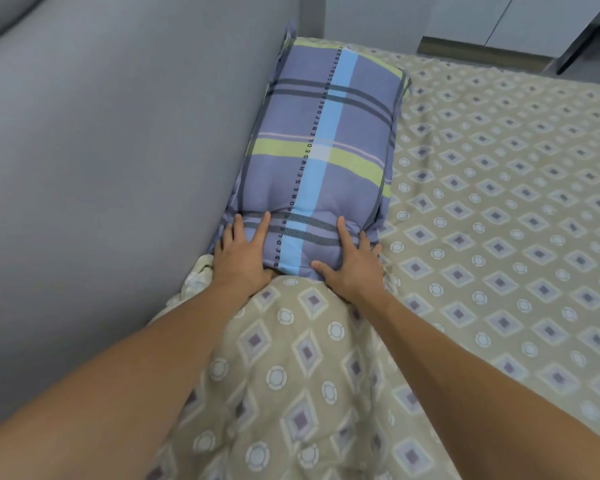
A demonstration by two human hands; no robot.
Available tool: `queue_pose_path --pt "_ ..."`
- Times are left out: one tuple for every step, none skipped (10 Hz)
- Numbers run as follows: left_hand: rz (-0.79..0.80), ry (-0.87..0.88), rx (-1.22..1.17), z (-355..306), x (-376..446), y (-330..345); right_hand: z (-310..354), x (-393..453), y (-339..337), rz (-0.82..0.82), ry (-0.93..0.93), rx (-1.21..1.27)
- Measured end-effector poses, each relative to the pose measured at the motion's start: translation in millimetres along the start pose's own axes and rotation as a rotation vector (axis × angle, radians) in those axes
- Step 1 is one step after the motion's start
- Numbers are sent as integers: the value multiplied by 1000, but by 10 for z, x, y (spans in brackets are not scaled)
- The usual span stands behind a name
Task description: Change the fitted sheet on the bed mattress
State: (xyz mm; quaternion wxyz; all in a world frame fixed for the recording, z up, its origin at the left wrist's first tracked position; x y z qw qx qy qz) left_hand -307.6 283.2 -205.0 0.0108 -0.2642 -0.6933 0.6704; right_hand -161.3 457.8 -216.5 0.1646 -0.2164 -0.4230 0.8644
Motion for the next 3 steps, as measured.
queue_pose_path --pt "-87 6 -14 67 -304 -145 -26 -211 -134 -31 -46 126" --pt "-230 84 -116 108 -798 -435 65 -628 -439 -121 -116 120" --pt "-224 138 -199 36 -1389 -688 258 -1120 -810 -192 -200 153"
Point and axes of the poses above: each hand's wrist, its own x-axis towards the middle knuckle, its own y-axis out of the palm, z = x × y, the point moved 1 cm from there along x, towards the middle knuckle, and after that the axes turned 11 degrees about -y, right-handed, at the moved point
